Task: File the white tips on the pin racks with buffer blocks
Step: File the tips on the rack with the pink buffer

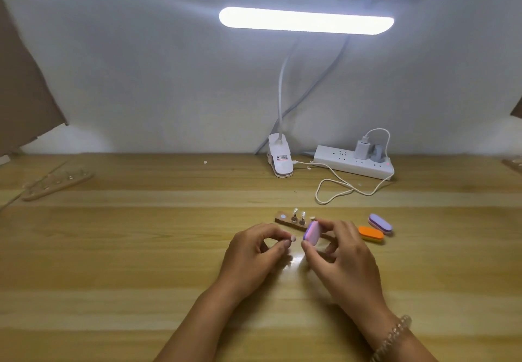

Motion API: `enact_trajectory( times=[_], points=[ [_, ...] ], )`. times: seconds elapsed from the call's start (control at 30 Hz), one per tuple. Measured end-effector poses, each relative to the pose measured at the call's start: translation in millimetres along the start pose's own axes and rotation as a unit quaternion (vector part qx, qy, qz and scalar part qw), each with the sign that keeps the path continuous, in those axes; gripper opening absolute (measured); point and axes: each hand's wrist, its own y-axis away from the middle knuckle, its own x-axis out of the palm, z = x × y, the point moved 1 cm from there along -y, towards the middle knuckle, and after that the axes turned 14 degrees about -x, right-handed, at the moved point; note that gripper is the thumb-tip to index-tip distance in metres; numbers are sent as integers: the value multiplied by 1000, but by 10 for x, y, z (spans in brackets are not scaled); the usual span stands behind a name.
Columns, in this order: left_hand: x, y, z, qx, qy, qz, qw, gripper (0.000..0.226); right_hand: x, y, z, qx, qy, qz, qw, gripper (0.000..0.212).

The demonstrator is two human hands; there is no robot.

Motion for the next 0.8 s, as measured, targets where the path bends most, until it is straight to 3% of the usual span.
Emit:
enact_trajectory(
  times=[0.1, 0.2, 0.3, 0.43, 0.57, 0.73, 0.8],
  points=[
    [3, 19, -24, 5, -15, 11, 1000, 7, 13, 57, 69, -50, -5, 28, 998, 40],
    [3, 14, -34, 0, -21, 16, 1000, 14, 61, 51, 102, -89, 23, 70, 993, 44],
    [7, -3, -9, -9, -30, 10, 999, 8, 52, 18, 64, -69, 46, 47, 995, 43],
    [6, -14, 31, -6, -27, 9, 1000, 16, 65, 72, 89, -125, 39, 67, 989, 46],
    [11, -15, 16, 10, -41, 4, 999, 15, 51, 18, 32, -82, 22, 54, 995, 44],
    [18, -10, 28, 17, -56, 14, 998, 20, 83, 76, 100, -148, 56, 69, 985, 51],
    [25, -11, 26, 17, -76, 11, 997, 22, 73, 59, 79, -135, 59, 56, 987, 49]
  ],
)
